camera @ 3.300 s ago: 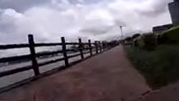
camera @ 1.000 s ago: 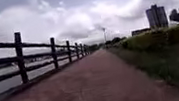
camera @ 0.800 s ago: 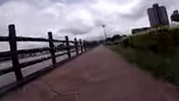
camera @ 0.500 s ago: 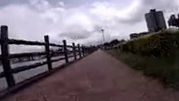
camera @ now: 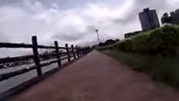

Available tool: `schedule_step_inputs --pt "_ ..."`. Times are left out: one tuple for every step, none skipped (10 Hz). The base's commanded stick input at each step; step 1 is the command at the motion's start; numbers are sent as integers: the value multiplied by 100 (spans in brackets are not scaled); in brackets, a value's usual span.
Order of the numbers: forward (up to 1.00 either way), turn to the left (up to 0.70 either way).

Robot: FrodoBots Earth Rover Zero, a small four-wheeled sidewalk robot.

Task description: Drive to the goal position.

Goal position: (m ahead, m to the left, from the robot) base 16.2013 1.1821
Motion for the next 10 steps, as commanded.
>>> schedule_step_inputs --pt "85 0" --pt "85 0" --pt "85 0" --pt "85 0" --pt "85 0" --pt "85 0" --pt "85 0" --pt "85 0" --pt "85 0" --pt "85 0"
